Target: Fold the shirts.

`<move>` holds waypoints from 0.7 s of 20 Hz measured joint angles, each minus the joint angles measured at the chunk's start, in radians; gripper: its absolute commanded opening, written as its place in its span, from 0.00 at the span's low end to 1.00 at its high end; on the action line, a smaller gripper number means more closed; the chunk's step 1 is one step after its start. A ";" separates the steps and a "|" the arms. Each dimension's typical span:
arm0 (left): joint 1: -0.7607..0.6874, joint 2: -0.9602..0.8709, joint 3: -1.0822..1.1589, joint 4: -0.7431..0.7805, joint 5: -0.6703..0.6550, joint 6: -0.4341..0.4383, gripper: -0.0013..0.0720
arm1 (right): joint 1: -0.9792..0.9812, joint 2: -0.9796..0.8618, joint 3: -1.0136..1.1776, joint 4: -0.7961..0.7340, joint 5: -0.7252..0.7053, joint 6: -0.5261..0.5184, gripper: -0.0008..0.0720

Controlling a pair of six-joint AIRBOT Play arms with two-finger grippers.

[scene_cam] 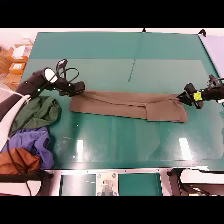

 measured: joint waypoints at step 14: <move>0.196 -0.037 0.279 -0.006 -0.319 0.051 0.06 | -0.261 -0.156 0.090 -0.006 0.221 -0.406 0.89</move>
